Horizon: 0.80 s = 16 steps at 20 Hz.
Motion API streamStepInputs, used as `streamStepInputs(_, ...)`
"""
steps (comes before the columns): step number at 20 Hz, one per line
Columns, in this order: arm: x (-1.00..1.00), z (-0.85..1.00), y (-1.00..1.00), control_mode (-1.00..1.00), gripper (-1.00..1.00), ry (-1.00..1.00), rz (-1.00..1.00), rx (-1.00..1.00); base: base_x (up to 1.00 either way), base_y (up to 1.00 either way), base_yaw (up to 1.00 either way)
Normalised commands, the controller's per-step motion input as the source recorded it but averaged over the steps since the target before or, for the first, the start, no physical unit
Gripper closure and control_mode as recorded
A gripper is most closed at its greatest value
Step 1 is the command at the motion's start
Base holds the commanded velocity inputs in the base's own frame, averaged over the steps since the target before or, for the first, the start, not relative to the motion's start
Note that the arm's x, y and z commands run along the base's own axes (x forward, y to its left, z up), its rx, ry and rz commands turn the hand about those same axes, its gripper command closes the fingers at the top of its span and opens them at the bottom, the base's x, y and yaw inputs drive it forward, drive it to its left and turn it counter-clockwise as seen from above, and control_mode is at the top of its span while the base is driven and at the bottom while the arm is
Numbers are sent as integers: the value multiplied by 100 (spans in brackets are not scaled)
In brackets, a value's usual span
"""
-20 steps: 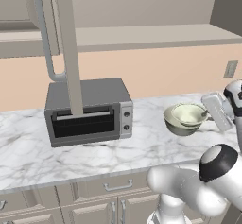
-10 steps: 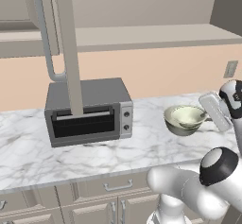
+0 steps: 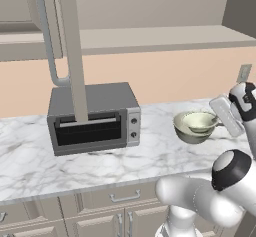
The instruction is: Pick up the bowls on the counter and stack them on top of one another in the open cabinet. Place the smaller bowl on top of the larger bowl.
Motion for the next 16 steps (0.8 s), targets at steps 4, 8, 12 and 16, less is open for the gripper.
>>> streamStepInputs(4,11,-8,-3,-100,100,0,-4,0,0,0,0)
streamStepInputs(8,6,-17,0,-100,100,0,-3,0,0,0,0)
streamStepInputs(12,9,-19,0,-100,100,-1,-2,0,0,0,0)
streamStepInputs(16,17,-12,-1,-100,100,0,-2,0,0,0,0)
